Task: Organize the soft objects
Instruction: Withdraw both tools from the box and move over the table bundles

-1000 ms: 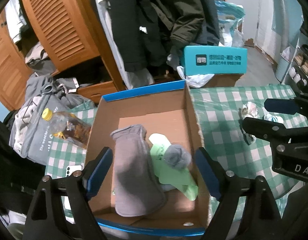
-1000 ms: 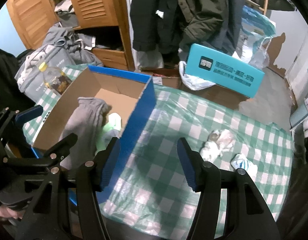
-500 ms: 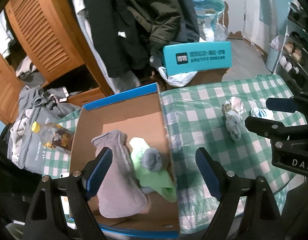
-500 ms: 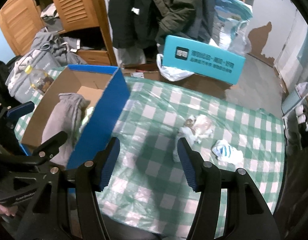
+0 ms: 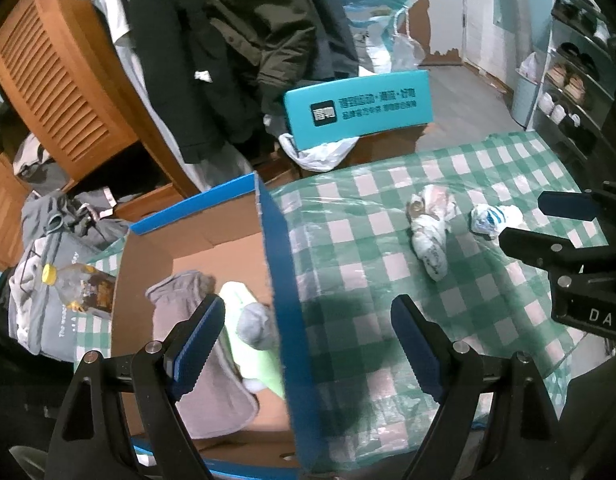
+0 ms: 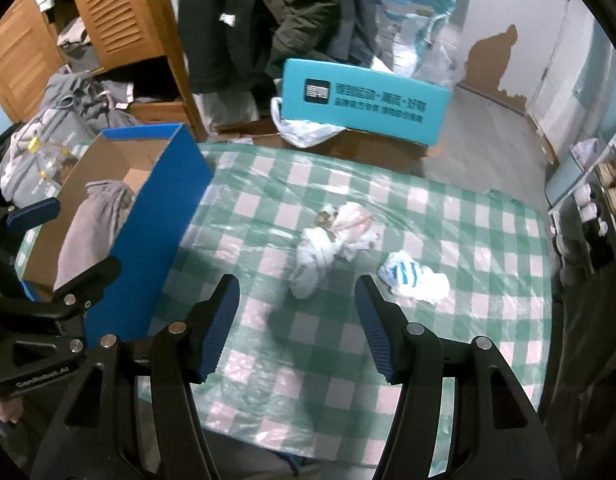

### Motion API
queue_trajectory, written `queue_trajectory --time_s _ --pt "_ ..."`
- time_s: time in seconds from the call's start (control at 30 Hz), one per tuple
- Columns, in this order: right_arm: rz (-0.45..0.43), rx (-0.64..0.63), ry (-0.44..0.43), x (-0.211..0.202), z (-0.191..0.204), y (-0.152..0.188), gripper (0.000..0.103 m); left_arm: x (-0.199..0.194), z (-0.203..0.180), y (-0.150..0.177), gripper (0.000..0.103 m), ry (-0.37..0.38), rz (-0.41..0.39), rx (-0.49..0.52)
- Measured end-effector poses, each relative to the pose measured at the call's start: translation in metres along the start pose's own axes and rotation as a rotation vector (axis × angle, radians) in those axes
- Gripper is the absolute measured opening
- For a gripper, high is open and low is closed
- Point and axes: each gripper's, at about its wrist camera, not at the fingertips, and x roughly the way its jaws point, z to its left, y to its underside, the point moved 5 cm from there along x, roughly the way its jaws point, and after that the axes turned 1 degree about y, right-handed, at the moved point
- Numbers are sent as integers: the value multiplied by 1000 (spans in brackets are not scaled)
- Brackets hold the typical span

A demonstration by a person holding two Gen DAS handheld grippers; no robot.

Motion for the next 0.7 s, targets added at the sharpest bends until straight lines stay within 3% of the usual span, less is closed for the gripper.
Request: queue_trajectory --time_s 0.7 --pt "71 116 70 23 -78 27 59 37 -41 -4 87 115 102 -2"
